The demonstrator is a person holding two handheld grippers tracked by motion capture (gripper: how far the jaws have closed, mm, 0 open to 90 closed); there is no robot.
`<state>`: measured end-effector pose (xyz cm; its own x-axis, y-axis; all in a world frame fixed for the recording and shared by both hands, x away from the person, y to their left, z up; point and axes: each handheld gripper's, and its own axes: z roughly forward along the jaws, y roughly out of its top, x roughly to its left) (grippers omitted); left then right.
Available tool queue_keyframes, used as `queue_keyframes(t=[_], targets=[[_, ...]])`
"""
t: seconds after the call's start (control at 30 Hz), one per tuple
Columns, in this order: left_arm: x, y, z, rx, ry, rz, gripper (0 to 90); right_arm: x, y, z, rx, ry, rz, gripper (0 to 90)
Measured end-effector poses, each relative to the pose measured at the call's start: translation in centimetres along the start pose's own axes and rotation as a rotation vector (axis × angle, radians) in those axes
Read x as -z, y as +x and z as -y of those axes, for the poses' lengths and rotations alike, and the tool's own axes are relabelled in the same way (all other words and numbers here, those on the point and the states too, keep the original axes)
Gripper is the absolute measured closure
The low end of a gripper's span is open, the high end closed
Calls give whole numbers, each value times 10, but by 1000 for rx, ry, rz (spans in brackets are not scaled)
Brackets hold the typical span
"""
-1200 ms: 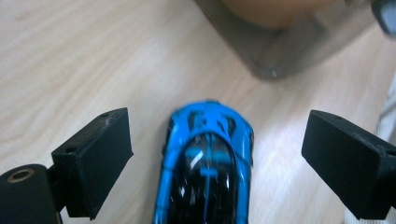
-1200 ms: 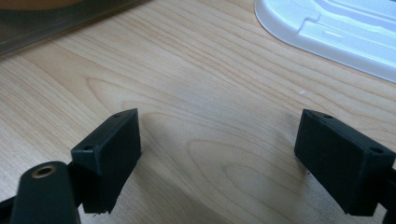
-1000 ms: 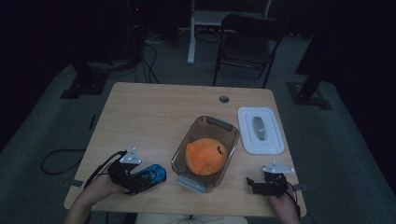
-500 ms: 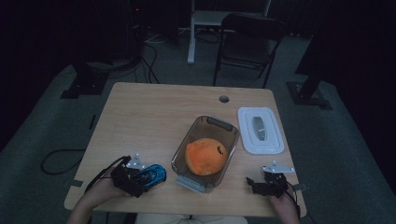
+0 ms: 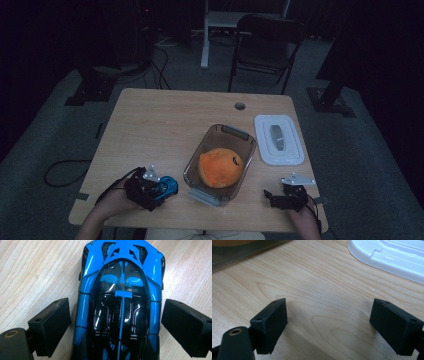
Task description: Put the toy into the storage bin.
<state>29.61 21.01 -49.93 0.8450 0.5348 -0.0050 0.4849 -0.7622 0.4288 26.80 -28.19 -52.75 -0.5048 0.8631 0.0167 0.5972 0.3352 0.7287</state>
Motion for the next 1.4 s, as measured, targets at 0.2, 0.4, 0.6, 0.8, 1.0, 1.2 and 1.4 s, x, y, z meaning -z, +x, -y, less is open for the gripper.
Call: queue_keyframes(t=[0.2,0.4,0.6,0.8,1.0,1.2,1.4], targets=[[0,0,-1,8,-4,-19,158,0,0,0,3,2,4,140],[3,-4,-2,-8,7,-20,256,-1,1,0,5,2,8,140],[2,-1,-7,39,15,-15,265,-1,1,-1,6,2,11,140],[3,2,-9,67,17,-16,266,-1,2,-1,-1,2,16,141],[9,5,-11,76,8,-13,289,-3,11,-5,12,9,-13,141],[11,6,-10,88,3,4,289,-7,33,-13,38,-13,-101,140],[20,12,-12,109,-9,4,289,-11,59,-23,59,-49,-178,129]])
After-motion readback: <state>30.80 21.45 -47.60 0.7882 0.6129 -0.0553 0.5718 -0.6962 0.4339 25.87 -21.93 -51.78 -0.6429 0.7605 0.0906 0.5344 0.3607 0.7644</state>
